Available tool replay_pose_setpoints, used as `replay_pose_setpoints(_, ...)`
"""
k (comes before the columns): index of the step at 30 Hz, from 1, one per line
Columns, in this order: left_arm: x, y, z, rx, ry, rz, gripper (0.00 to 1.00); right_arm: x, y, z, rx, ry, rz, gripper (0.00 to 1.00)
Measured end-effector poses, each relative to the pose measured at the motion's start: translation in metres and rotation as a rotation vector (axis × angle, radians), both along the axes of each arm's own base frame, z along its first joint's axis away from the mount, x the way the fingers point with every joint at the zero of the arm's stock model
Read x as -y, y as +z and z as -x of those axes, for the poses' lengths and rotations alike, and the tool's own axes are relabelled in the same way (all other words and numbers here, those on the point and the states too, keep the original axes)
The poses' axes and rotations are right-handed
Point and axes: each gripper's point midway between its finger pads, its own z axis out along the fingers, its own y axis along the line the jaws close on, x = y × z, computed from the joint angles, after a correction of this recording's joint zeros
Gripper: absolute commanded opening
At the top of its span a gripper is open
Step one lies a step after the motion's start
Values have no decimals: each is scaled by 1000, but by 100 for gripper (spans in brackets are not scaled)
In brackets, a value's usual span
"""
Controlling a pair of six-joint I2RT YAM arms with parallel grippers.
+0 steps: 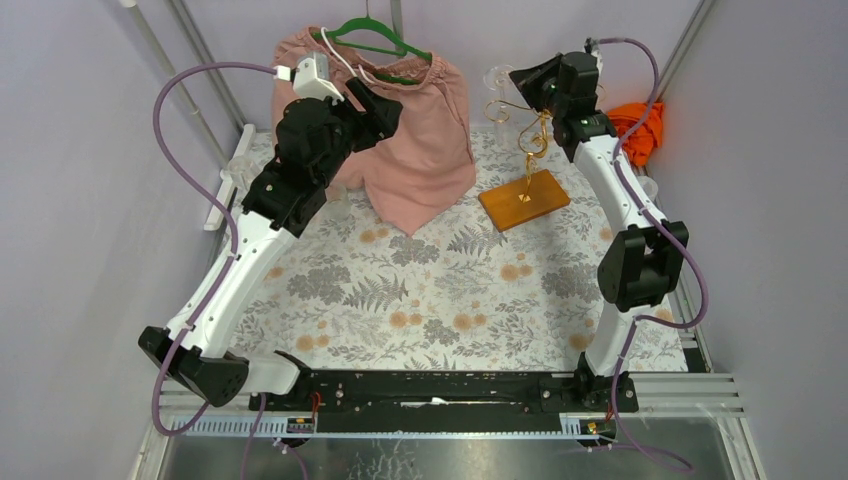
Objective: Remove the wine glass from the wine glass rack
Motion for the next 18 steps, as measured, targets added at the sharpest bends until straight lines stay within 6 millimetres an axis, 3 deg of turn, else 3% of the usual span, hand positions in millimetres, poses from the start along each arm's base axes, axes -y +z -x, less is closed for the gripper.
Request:
replay_pose_setpoints(8, -3, 2, 1, 8, 11, -8, 73, 2, -5, 7, -17, -31, -141, 0)
replay_pose_setpoints(18, -6, 4, 2, 14, 19, -7, 73, 0, 4, 7, 6, -18, -262, 0)
